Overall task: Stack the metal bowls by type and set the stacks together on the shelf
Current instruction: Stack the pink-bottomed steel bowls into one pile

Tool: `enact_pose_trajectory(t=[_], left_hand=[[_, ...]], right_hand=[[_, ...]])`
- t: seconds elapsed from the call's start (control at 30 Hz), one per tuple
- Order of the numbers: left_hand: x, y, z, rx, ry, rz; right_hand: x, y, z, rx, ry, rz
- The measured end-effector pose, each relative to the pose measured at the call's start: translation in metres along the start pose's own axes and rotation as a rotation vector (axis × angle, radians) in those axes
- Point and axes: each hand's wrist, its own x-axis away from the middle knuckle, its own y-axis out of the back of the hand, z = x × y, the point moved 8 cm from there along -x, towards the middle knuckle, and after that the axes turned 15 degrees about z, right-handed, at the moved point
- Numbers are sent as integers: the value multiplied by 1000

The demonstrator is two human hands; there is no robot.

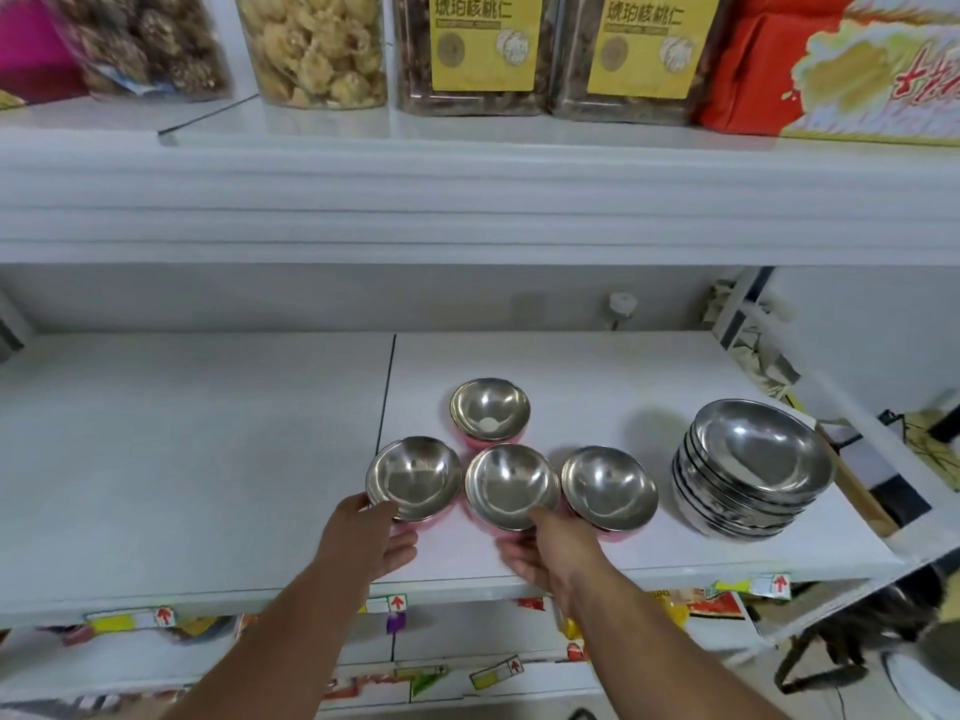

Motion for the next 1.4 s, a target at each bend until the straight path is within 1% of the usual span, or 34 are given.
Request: enact_pose_trajectory(t=[0.13, 0.3, 0.4, 0.47, 0.53, 0.67, 0.8, 0.93, 1.03, 1.17, 1.33, 1.4], left_hand=[[1, 8, 3, -2, -8, 5], [1, 14, 11, 40, -12, 4], [3, 4, 16, 93, 16, 44], [6, -7, 19, 120, 27, 74], [9, -20, 22, 116, 23, 95], [14, -43, 36, 128, 41, 165], [18, -54, 47, 138, 74, 249], [21, -57, 50, 167, 82, 292], [21, -59, 50, 212, 74, 296], [21, -61, 50, 238, 74, 303], [22, -59, 51, 223, 73, 276], [27, -53, 44, 179, 54, 236]], right_hand=[[1, -3, 5, -17, 50, 1], [18, -8, 19, 73, 143, -8], [33, -16, 42, 87, 233, -9], [39, -24, 55, 147, 260, 13], [40, -30, 62, 203, 252, 33], [39, -34, 59, 258, 179, 59], [38, -25, 47, 274, 137, 34], [36, -17, 38, 299, 117, 5], [36, -15, 38, 305, 138, 2], [38, -12, 38, 247, 203, -21], [42, -8, 29, 154, 205, -11], [45, -3, 25, 127, 199, -15]])
